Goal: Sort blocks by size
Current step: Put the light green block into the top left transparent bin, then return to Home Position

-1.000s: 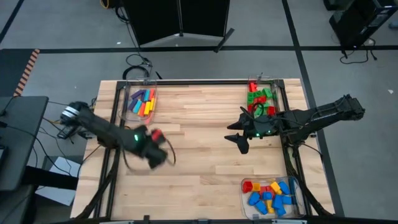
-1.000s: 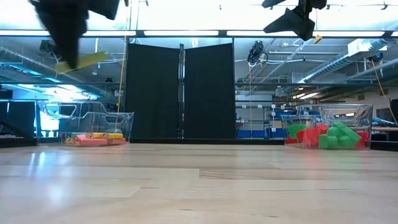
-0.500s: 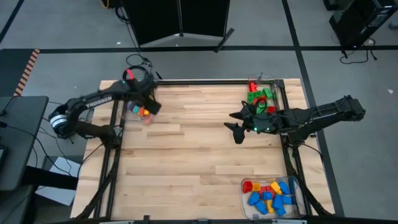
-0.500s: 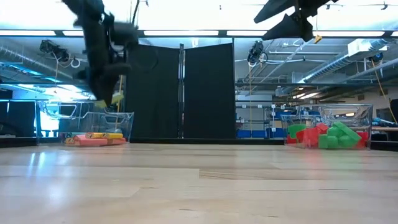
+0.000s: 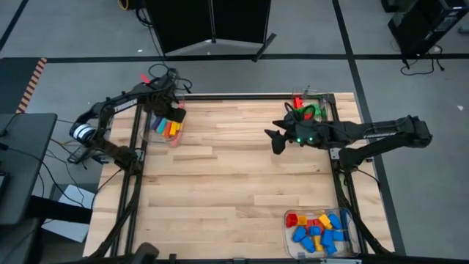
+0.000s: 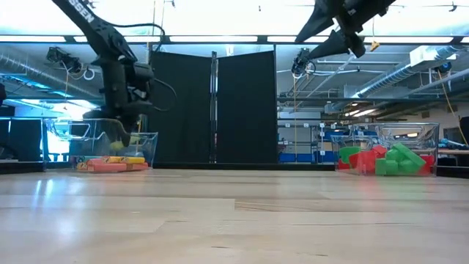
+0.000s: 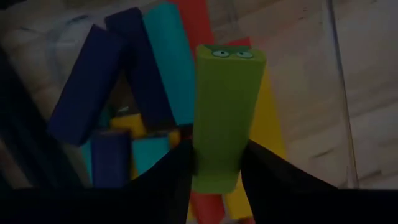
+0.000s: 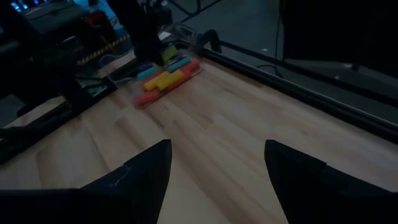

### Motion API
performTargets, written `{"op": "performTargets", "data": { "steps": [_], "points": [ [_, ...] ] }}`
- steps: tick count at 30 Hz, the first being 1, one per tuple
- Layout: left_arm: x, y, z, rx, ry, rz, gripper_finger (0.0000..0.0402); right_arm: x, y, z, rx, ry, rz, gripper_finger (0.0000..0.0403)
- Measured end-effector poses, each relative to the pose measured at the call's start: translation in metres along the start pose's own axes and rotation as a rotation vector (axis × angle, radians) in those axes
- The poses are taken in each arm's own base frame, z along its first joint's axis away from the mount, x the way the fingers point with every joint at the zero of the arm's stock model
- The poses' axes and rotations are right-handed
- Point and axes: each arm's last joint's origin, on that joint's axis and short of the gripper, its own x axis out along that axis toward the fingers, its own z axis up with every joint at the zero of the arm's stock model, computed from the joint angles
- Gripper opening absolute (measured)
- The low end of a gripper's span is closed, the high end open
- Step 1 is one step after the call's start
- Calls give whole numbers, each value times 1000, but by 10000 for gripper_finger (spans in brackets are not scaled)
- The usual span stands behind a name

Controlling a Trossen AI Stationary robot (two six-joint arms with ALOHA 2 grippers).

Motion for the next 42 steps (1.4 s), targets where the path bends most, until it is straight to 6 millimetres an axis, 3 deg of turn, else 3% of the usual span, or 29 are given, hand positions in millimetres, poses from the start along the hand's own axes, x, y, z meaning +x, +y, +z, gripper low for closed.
{"op": "performTargets", "data": {
  "steps": [6, 14, 21, 26, 33, 36, 39, 42],
  "points": [
    [11, 0, 5, -4, 6, 37, 164, 2, -3, 2, 12, -4, -12, 268],
    [6, 0, 9, 10, -11, 54, 195, 1, -3, 2, 25, -3, -10, 268],
    [-22, -4, 21, 28, -3, 55, 194, 2, -3, 3, 17, -10, -8, 268],
    [-55, -22, 26, 104, -97, -6, 194, 2, -3, 2, -176, -2, -13, 268],
    [-103, -71, -4, 357, -336, -188, 194, 1, -8, -6, -300, 81, -49, 268],
    [-114, -92, -22, 438, -466, -288, 193, 2, -14, -7, -314, 114, -81, 268],
    [-113, -109, -44, 528, -572, -390, 193, 7, -21, -16, -340, 138, -102, 268],
    [-99, -119, -67, 595, -618, -468, 193, 12, -26, -29, -355, 144, -51, 268]
  ]
}}
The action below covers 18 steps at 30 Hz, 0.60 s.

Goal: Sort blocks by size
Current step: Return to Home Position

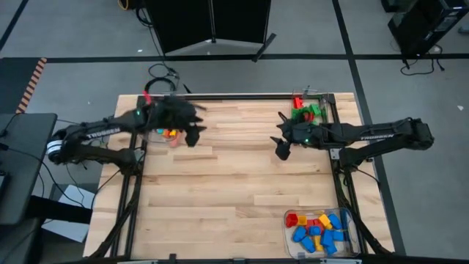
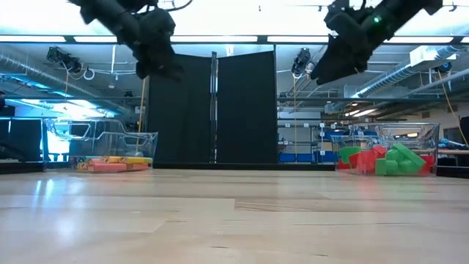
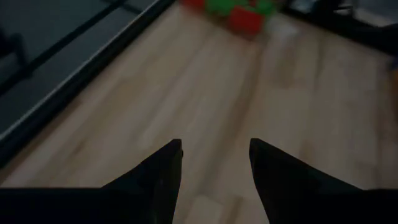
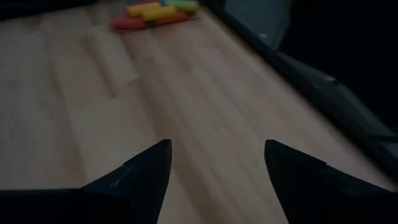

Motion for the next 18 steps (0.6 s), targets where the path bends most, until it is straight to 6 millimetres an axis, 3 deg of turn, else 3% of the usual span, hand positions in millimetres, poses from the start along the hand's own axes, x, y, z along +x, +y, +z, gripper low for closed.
{"op": "performTargets", "data": {
  "steps": [7, 18],
  "points": [
    [4, -24, -58, 55, -186, -172, 193, 4, 0, -37, 68, -65, 143, 268],
    [-18, -14, -136, -110, -414, -330, 193, -25, -4, -81, 169, -234, 340, 268]
  ]
}}
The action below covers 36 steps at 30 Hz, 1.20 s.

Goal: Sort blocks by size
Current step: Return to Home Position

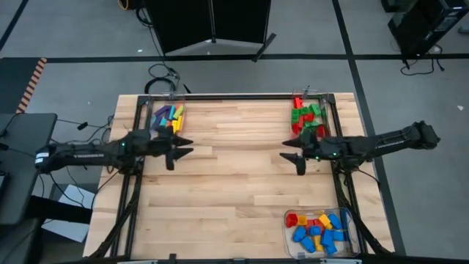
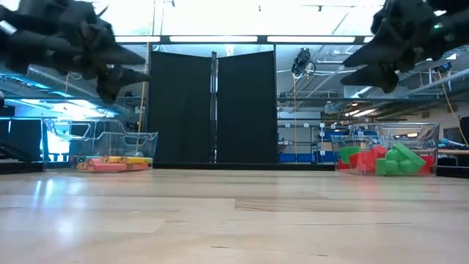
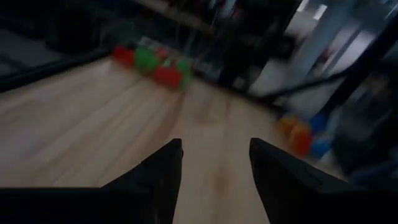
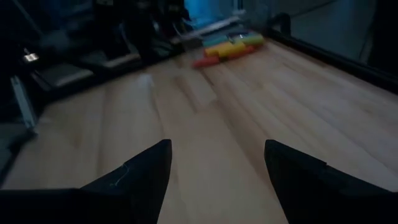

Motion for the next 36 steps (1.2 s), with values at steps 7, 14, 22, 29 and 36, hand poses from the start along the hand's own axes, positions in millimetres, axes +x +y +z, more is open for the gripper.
{"op": "performTargets", "data": {
  "steps": [7, 14, 22, 29, 36],
  "points": [
    [-18, -6, -20, -31, -160, -318, 193, -14, -2, -11, 29, -45, 42, 268],
    [-22, -6, -33, 24, -44, -390, 193, -22, -7, -14, 21, -96, 14, 268],
    [-23, 5, -41, 149, -36, -104, 193, -33, -10, -10, 25, -155, 34, 268],
    [-24, 9, -49, 210, 34, -32, 193, -41, -14, -11, 12, -158, 34, 268],
    [-23, 11, -49, 232, 24, 17, 193, -50, -20, -15, -31, -152, 31, 268]
  ]
}}
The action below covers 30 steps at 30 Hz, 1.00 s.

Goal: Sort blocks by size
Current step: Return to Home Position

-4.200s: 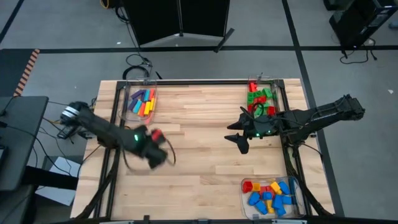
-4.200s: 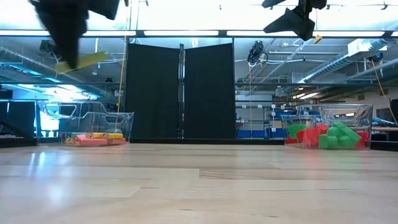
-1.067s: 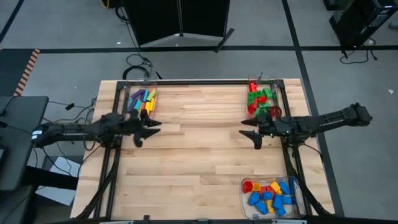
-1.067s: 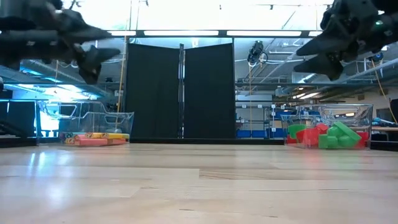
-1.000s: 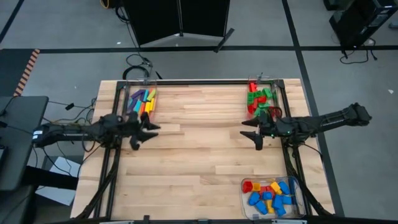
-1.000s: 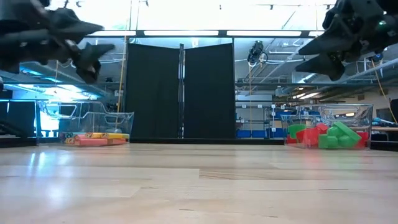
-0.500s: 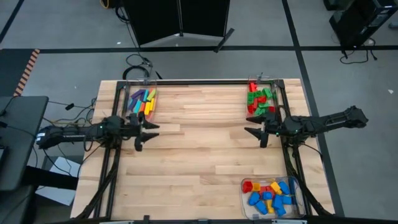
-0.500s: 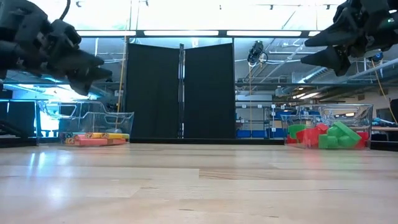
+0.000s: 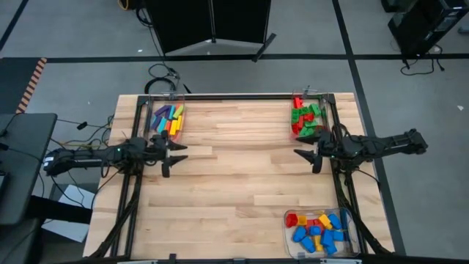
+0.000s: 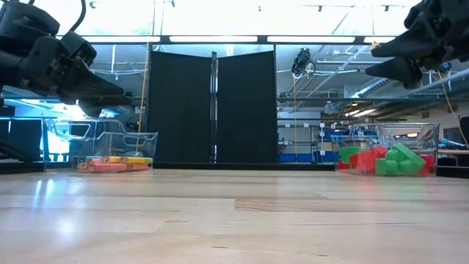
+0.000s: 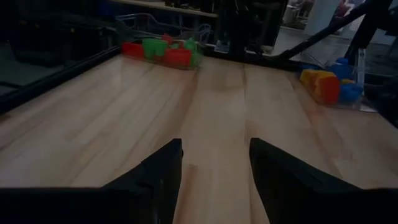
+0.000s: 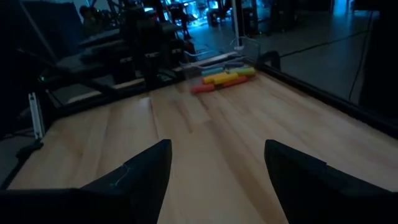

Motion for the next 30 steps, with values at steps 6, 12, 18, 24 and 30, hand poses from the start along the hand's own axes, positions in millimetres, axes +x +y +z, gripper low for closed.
{"op": "performTargets", "data": {
  "steps": [6, 12, 18, 24, 30],
  "points": [
    [0, -1, 5, -3, -55, -2, 193, -6, -5, -11, -55, -29, 33, 268],
    [0, -1, 8, -4, -84, -6, 193, 1, -8, -37, -95, -120, 134, 268],
    [0, -1, 10, -5, -100, -9, 193, 3, -7, -38, -185, -174, 174, 268],
    [0, -1, 10, -6, -100, -9, 193, 3, -6, -39, -202, -149, 272, 268],
    [0, -1, 9, -5, -99, -9, 193, 3, -5, -40, -238, -151, 291, 268]
  ]
}}
